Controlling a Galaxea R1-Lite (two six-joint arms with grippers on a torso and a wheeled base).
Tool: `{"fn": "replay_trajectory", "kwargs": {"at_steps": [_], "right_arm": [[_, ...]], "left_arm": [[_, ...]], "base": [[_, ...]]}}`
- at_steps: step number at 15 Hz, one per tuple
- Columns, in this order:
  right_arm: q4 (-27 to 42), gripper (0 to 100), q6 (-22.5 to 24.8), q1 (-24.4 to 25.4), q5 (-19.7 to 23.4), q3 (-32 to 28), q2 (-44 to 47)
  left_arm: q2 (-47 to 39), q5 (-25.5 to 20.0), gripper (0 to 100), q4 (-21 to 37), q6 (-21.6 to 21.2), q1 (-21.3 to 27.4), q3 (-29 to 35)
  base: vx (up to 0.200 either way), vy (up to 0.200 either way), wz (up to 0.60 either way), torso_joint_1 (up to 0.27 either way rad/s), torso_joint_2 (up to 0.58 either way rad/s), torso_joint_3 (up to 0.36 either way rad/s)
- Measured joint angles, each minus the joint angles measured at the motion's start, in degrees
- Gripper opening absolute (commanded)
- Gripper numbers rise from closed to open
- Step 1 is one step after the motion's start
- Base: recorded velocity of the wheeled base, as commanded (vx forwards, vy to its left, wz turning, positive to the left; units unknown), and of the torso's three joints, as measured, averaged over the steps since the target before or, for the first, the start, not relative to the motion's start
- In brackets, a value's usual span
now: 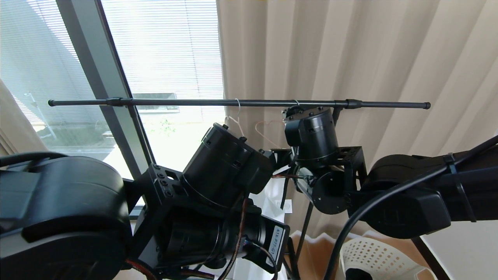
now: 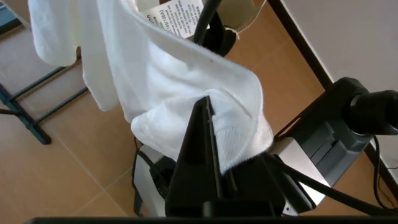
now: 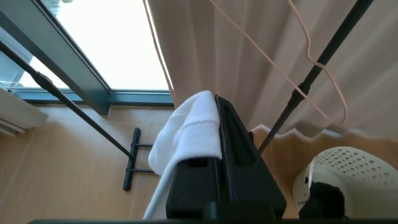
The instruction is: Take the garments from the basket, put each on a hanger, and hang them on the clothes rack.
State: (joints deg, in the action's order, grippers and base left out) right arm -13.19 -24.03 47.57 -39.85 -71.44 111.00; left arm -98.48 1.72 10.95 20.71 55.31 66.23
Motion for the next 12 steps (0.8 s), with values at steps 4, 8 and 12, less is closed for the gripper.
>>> {"fn": "replay_trajectory", "kwargs": {"at_steps": [4, 8, 12], "right_arm": [[0.96, 0, 5.25, -2.01, -0.05, 3.47, -4.46], [0.94, 0, 13.12, -5.12, -0.55, 9.29, -11.76], [1.01, 0, 16.12, -5.62, -0.93, 12.12, -15.30]], "left_arm": [[0.05, 5.25, 0, 0.05, -0.24, -3.28, -2.27], [-1.38, 7.03, 0, -0.46, -1.48, -9.92, -0.77], [-4.75, 7.17, 0, -0.41, -1.65, -12.31, 4.39]], "base": [[0.000, 0.000, 0.00, 0.000, 0.00, 0.000], [0.000, 0.000, 0.00, 0.000, 0.00, 0.000], [0.000, 0.000, 0.00, 0.000, 0.00, 0.000]]}}
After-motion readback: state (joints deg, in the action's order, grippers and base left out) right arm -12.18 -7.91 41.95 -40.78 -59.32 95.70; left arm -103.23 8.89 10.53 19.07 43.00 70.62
